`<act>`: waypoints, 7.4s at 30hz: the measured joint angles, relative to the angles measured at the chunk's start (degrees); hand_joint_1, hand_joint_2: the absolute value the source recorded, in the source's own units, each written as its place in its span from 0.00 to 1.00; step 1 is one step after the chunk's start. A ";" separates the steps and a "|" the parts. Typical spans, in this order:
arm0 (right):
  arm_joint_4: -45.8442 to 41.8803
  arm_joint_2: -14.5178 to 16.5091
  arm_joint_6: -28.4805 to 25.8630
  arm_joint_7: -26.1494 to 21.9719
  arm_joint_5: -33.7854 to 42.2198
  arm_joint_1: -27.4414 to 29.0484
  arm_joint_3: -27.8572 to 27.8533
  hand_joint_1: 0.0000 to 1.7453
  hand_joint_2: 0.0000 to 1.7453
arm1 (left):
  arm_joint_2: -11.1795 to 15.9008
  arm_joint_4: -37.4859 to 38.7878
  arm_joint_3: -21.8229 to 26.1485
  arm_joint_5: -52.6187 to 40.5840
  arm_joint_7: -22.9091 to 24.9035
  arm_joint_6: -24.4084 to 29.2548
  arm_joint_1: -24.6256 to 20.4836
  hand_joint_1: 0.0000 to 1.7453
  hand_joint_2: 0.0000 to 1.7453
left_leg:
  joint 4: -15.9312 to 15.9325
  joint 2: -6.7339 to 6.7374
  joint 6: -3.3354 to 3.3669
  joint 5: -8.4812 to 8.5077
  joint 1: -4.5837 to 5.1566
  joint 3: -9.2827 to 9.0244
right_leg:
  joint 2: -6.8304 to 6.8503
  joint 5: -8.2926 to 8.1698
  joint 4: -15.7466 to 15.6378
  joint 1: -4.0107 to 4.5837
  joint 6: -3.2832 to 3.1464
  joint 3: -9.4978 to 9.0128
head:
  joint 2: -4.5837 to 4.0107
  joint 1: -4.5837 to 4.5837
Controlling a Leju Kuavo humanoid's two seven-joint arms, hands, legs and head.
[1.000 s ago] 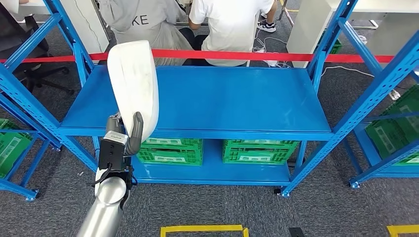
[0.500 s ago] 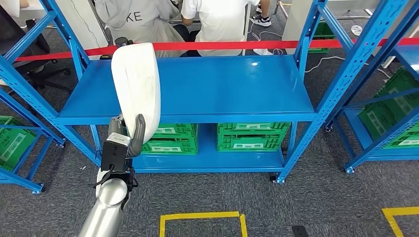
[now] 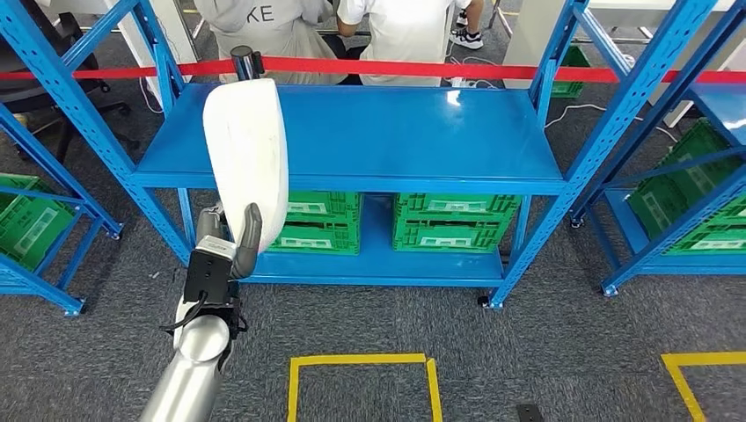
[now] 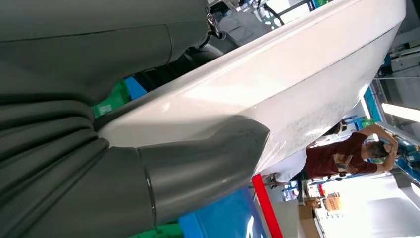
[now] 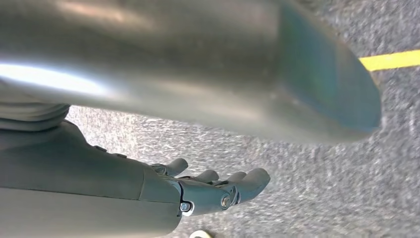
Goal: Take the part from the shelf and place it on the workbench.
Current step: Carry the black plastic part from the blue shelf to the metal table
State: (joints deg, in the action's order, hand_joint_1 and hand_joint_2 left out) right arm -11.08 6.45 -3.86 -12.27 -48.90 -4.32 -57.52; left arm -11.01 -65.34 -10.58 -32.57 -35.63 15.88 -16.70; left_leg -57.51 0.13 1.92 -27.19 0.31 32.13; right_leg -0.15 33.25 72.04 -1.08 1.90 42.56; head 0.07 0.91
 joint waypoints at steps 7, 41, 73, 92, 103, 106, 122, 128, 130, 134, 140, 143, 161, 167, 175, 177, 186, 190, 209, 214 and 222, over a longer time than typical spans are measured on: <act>-0.01 -0.04 -0.65 0.59 0.24 -0.29 -0.18 0.00 0.00 | -0.14 0.30 0.02 -0.02 0.13 -0.18 -0.44 1.00 1.00 | -1.32 0.16 -0.73 4.13 0.55 5.59 | 0.02 -2.19 -12.32 1.23 -1.87 -13.82 | 0.00 0.04; 0.11 0.61 2.36 -1.26 1.25 -0.68 -1.55 0.00 0.00 | -0.27 0.48 0.04 -2.08 1.50 0.42 -1.68 1.00 1.00 | -1.18 0.08 -2.48 4.72 -0.20 5.91 | 0.25 -2.10 -14.80 0.79 -2.24 -13.89 | 0.00 0.16; 0.11 0.90 6.10 -3.65 0.15 -0.56 -1.97 0.00 0.00 | 0.63 -2.37 0.12 -4.19 4.31 4.13 0.34 1.00 1.00 | -0.17 -0.86 0.30 -0.04 -0.23 0.14 | 0.60 -4.97 -9.67 0.06 0.31 -5.64 | 0.00 -0.24; 0.16 1.57 7.28 -3.28 -2.19 0.05 -1.36 0.00 0.00 | 2.18 -6.35 0.61 -5.73 5.95 4.76 5.09 1.00 1.00 | -17.67 -0.50 -4.32 -7.11 -0.67 10.06 | 2.64 -5.14 -13.39 0.04 -2.99 -9.58 | 0.00 -0.87; 0.17 2.30 7.17 -4.30 -2.39 -0.16 -1.08 0.00 0.00 | 3.14 -7.14 0.67 -5.75 5.96 4.12 5.55 1.00 1.00 | -0.70 0.66 -1.05 0.03 -0.33 1.04 | 4.51 -2.90 -10.52 0.24 -0.59 -8.98 | 0.00 -0.62; 0.17 2.02 6.77 -5.52 -2.07 -0.06 -1.00 0.00 0.00 | 3.24 -6.82 0.70 -5.21 5.38 3.85 4.81 1.00 1.00 | -0.78 -1.33 -0.50 0.51 -0.47 1.63 | 0.70 2.07 -0.37 0.12 -0.15 -4.23 | 0.00 -0.31; 0.15 0.70 7.48 -6.72 -0.22 -2.01 -1.89 0.00 0.00 | 5.20 -5.82 2.11 0.16 3.65 6.23 2.60 1.00 1.00 | -16.11 -0.56 -4.56 -5.74 -0.91 10.40 | 1.90 -4.92 -13.36 0.18 -3.49 -9.88 | 0.00 -1.27; 0.15 0.51 7.91 -5.54 -1.29 -2.37 -1.88 0.00 0.00 | 5.48 -7.51 3.24 -0.74 4.55 6.05 4.13 1.00 1.00 | -2.30 4.15 -3.74 -0.22 -0.61 2.08 | 6.44 -4.46 -13.07 0.56 -2.65 -10.17 | 0.00 -1.19; 0.15 0.39 8.08 -5.38 -1.36 -2.55 -1.86 0.00 0.00 | 5.48 -8.06 3.34 -0.96 4.62 6.04 4.51 1.00 1.00 | -1.28 4.11 -3.04 -0.07 -0.29 1.75 | 7.65 -4.34 -13.11 0.77 -1.99 -10.36 | 0.00 -1.09; 0.15 0.25 8.22 -5.30 -1.50 -2.86 -1.78 0.00 0.00 | 5.45 -8.83 3.87 -1.03 4.63 6.05 5.12 1.00 1.00 | -0.64 1.03 -1.65 0.75 -0.65 1.82 | 4.82 -1.76 -9.90 0.27 -0.79 -9.36 | 0.00 -0.90; 0.15 -0.62 8.36 -4.37 -2.58 -2.74 -1.49 0.00 0.00 | 4.89 -7.93 4.02 -1.51 4.98 7.26 5.24 1.00 1.00 | -1.22 -4.01 -1.39 0.92 -0.84 2.30 | -0.01 -0.11 -0.57 0.02 -0.47 -4.20 | 0.00 -0.59; 0.15 -1.07 8.49 -3.23 -3.29 -2.69 -1.26 0.00 0.00 | 4.68 -7.80 4.09 -1.31 5.64 7.79 5.78 1.00 1.00 | -1.93 -6.24 -2.33 0.73 -0.93 2.72 | -2.89 -4.29 -10.59 -0.38 -0.57 -8.62 | 0.00 -0.52; 0.15 -0.60 9.02 -3.89 -3.25 -2.41 -0.47 0.00 0.00 | 4.61 -8.16 4.65 -1.03 6.64 4.76 5.44 1.00 1.00 | -1.51 2.80 -2.46 -0.19 0.30 1.76 | 7.70 -4.40 -12.61 1.08 -2.41 -9.86 | 0.00 -1.03; 0.16 -0.12 9.04 -3.71 -2.99 -2.12 -0.45 0.00 0.00 | 4.46 -7.77 4.67 -1.37 6.54 4.01 3.58 1.00 1.00 | -0.52 -1.39 -1.01 0.89 -0.32 1.66 | 0.84 1.94 -0.88 0.46 -0.90 -4.64 | 0.00 -0.62; 0.17 -0.13 8.69 -3.52 -2.01 -1.29 -0.53 0.00 0.00 | 4.31 -7.06 4.60 -0.85 6.15 3.29 1.42 1.00 1.00 | -1.84 -7.56 -2.61 0.82 -0.59 2.71 | -4.34 -4.56 -11.80 -0.25 -1.06 -8.96 | -0.01 -0.56; 0.17 -0.10 8.69 -3.63 -2.00 -1.30 -0.57 0.00 0.00 | 4.29 -6.95 4.59 -0.78 6.18 3.28 1.26 1.00 1.00 | -1.53 -8.72 -3.46 1.14 -0.75 3.11 | -3.10 -4.85 -12.09 -0.11 -1.81 -9.00 | -0.01 -0.56; 0.17 -0.07 8.64 -3.78 -2.01 -0.96 -0.66 0.00 0.00 | 4.39 -6.27 4.56 -0.59 6.22 3.31 0.58 1.00 1.00 | -14.05 0.14 -4.27 -3.69 -0.50 8.86 | 4.25 -4.83 -12.75 0.55 -3.55 -9.43 | 0.00 -1.27; 0.17 -0.07 8.66 -4.05 -2.04 -1.16 -0.66 0.00 0.00 | 4.29 -6.37 4.55 -0.50 6.15 3.32 0.36 1.00 1.00 | -1.73 3.79 -2.90 0.28 0.30 2.01 | 6.84 -4.32 -12.67 0.98 -2.72 -10.01 | 0.00 -1.19; 0.17 -0.11 9.01 -4.45 -2.13 -1.46 -0.99 0.00 0.00 | 3.78 -6.94 4.59 0.49 6.14 3.66 -0.07 1.00 1.00 | -2.37 -7.71 -3.48 0.93 -0.58 3.88 | -2.33 -5.20 -12.54 -0.10 -2.25 -9.13 | 0.00 -0.72; 0.17 -0.10 9.07 -4.30 -2.71 -0.95 -0.99 0.00 0.00 | 3.95 -7.07 4.60 0.76 5.88 4.33 0.93 1.00 1.00 | -17.52 -0.75 -4.23 -6.10 -0.55 11.34 | 2.03 -5.09 -12.93 0.24 -3.43 -9.37 | 0.00 -1.27; 0.17 0.03 9.17 -3.85 -3.07 -1.16 -0.99 0.00 0.00 | 4.12 -8.06 4.68 1.05 5.52 4.33 1.89 1.00 1.00 | -1.86 3.42 -2.71 0.92 -0.03 2.84 | 7.80 -3.88 -12.83 0.85 -1.76 -10.73 | -0.01 -0.95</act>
State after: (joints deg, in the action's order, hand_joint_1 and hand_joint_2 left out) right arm -10.91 6.48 5.31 -16.12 -51.97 -5.48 -58.51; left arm -6.89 -73.40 -5.90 -31.52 -30.11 20.22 -14.81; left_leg -59.37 3.54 -0.79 -26.27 0.28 34.97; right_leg 7.65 29.36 59.20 -0.23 0.15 31.83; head 0.06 -0.03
